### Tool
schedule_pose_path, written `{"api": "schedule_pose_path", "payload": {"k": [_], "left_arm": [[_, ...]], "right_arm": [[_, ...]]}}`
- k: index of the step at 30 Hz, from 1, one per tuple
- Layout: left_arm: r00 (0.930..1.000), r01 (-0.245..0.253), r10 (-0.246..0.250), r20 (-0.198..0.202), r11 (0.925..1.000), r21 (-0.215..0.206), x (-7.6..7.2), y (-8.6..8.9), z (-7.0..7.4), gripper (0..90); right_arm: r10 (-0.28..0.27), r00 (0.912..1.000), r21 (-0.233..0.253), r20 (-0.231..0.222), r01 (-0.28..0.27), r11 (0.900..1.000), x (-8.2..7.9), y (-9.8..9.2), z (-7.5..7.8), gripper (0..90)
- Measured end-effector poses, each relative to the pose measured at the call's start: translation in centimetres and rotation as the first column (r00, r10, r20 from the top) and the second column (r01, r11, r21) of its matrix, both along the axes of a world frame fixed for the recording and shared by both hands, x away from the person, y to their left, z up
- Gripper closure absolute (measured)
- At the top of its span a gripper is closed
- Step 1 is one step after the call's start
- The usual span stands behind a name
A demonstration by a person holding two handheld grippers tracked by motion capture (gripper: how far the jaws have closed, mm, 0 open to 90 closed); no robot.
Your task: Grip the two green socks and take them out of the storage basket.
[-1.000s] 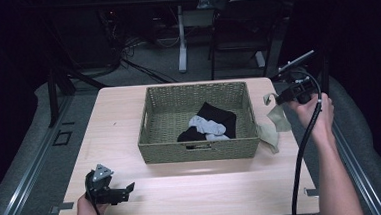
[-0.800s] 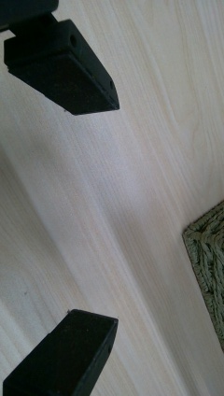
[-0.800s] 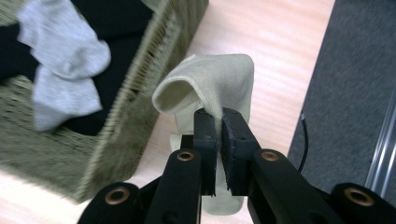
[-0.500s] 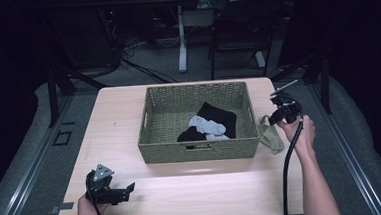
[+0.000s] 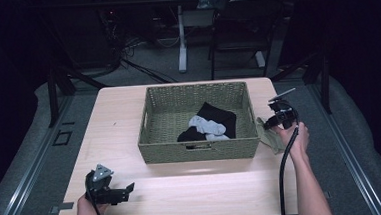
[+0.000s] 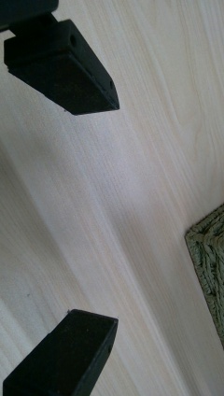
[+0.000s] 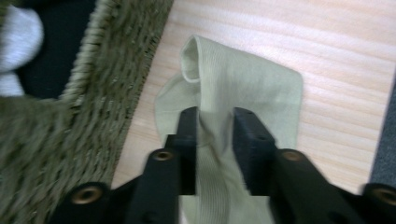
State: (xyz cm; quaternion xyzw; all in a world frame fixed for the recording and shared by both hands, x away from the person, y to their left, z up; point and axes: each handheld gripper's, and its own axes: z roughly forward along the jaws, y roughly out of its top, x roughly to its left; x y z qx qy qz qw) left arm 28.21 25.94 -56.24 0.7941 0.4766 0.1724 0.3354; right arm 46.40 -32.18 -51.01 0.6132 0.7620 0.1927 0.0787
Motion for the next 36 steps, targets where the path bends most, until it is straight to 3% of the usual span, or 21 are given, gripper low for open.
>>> {"api": "schedule_pose_path", "payload": {"k": [9, 18, 22, 36], "left_arm": [[1.0000, 0.004, -0.004, 0.001, 1.0000, 0.002, 0.0, 0.0, 0.0, 0.2], [1.0000, 0.003, -0.003, 0.004, 1.0000, 0.002, 0.0, -0.1, 0.0, 0.2], [1.0000, -0.001, 0.001, 0.002, 1.0000, 0.002, 0.0, -0.1, 0.0, 0.2], [0.9999, 0.013, -0.013, 0.002, 0.9999, 0.000, 0.2, -0.2, 0.0, 0.2]], "right_arm": [[0.025, 0.9948, 0.009, 0.098, -0.026, 1.000, -3.5, -0.4, 2.3, 37.1], [0.064, 0.9884, 0.014, 0.138, -0.066, 0.998, -7.3, -0.7, 2.8, 17.3], [0.078, 0.9834, 0.007, 0.164, -0.080, 0.997, -9.0, -0.6, 2.6, 14.1], [0.103, 0.9816, -0.021, 0.161, -0.101, 0.995, -13.8, 0.0, 0.0, 4.6]]}}
